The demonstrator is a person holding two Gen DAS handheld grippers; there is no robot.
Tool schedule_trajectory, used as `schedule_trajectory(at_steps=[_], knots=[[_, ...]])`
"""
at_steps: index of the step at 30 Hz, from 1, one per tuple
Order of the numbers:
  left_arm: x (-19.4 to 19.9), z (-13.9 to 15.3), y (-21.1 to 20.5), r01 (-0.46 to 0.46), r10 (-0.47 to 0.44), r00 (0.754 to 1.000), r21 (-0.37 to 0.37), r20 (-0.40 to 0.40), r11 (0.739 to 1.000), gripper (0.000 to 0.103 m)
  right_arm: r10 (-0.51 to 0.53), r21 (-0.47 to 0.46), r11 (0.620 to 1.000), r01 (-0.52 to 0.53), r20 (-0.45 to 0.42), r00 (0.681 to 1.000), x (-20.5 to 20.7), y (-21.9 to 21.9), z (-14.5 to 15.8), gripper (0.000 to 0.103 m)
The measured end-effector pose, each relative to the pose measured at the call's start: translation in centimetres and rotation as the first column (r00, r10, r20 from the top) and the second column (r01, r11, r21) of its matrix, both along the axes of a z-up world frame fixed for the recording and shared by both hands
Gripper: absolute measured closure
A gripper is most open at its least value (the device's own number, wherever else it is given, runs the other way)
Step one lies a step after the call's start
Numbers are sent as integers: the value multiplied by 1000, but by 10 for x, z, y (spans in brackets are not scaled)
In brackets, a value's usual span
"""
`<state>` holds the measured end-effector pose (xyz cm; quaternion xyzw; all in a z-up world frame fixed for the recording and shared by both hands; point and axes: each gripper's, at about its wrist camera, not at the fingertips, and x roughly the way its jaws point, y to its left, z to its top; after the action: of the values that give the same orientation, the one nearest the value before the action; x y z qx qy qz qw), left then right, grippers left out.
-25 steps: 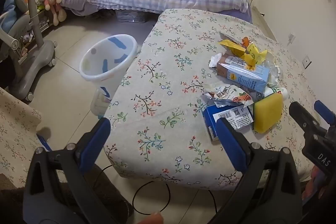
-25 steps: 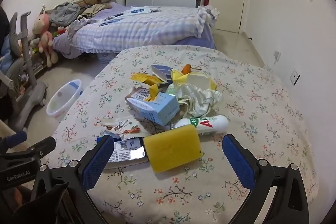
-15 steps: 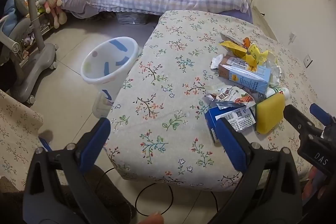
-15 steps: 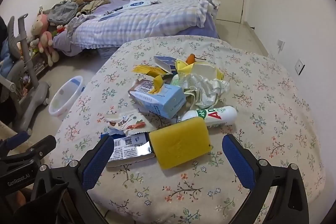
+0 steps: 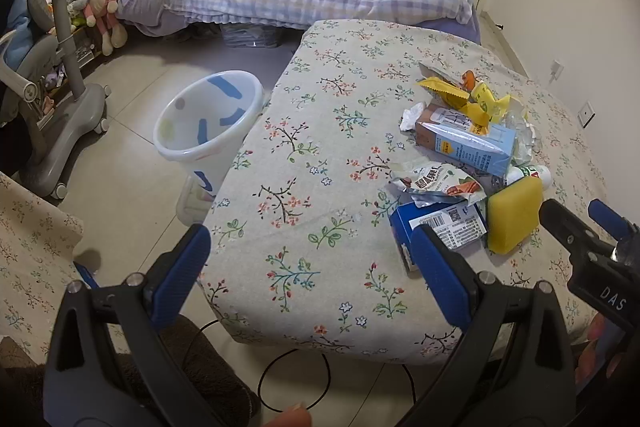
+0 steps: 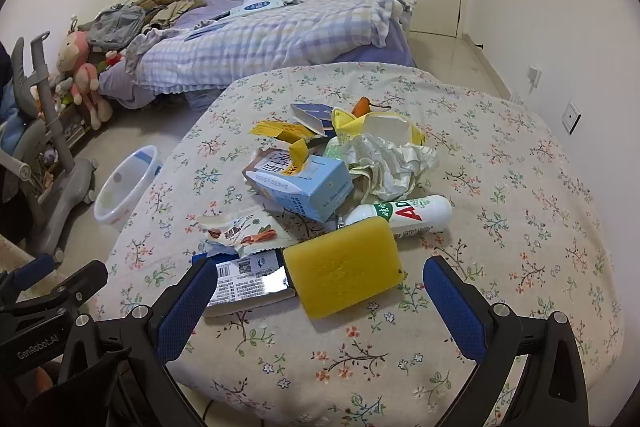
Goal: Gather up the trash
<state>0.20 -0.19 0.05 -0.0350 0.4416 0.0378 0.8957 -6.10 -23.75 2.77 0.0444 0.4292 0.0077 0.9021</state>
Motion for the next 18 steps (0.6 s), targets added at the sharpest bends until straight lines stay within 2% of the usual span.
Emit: schedule_trajectory(at_steps=[18], knots=[[-1, 1, 1, 0, 0, 1000, 0, 2, 1000, 3, 2, 8, 1000, -2, -5, 1000, 1, 3, 0, 0]])
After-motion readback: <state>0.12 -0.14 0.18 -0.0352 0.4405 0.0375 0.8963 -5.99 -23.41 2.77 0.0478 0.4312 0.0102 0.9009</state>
